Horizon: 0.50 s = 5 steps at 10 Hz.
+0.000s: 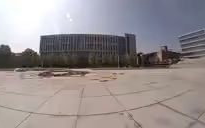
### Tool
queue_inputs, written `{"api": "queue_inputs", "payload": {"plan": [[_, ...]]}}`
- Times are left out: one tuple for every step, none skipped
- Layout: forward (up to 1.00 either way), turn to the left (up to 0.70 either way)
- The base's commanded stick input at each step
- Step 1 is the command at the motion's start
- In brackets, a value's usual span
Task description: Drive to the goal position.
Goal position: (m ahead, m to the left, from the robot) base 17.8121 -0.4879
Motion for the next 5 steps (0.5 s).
{"api": "queue_inputs", "payload": {"plan": [[0.7,0.0],[0.7,0.0],[0.7,0.0],[0.7,0.0],[0.7,0.0]]}}
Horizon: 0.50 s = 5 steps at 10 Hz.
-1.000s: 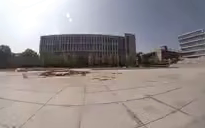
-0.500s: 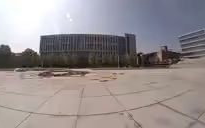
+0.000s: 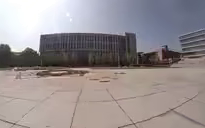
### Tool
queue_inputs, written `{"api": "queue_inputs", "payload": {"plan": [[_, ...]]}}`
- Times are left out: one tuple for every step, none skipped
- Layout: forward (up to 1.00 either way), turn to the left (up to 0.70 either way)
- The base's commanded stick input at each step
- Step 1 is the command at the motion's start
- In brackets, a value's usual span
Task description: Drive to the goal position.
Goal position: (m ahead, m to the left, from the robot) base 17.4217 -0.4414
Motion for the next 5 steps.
{"api": "queue_inputs", "payload": {"plan": [[0.7,0.0],[0.7,0.0],[0.7,0.0],[0.7,0.0],[0.7,0.0]]}}
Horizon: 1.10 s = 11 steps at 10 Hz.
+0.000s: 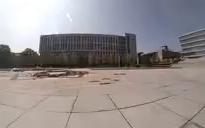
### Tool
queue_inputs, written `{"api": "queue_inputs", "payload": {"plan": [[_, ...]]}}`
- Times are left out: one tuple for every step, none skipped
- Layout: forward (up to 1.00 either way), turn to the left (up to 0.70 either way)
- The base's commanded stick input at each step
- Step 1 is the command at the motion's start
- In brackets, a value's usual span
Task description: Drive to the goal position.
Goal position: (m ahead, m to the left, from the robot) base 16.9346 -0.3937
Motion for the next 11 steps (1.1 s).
{"api": "queue_inputs", "payload": {"plan": [[0.7,0.0],[0.7,0.0],[0.7,0.0],[0.7,0.0],[0.7,0.0],[0.7,0.0],[0.7,0.0],[0.7,-0.04],[0.7,-0.26],[0.7,-0.34],[0.7,-0.34]]}}
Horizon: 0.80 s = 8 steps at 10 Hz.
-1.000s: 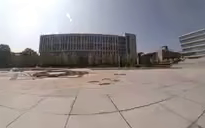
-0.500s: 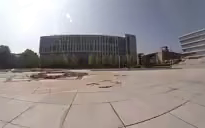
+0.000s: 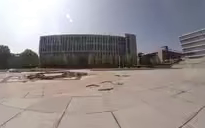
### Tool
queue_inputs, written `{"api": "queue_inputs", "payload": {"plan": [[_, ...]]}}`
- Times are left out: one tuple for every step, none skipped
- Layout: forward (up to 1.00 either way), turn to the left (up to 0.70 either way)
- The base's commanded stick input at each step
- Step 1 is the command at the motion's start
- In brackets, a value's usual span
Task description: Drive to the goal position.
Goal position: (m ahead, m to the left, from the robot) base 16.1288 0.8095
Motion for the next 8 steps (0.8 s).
{"api": "queue_inputs", "payload": {"plan": [[0.7,-0.34],[0.7,-0.34],[0.7,-0.34],[0.7,-0.33],[0.7,-0.21],[0.7,-0.1],[0.7,-0.02],[0.7,0.0]]}}
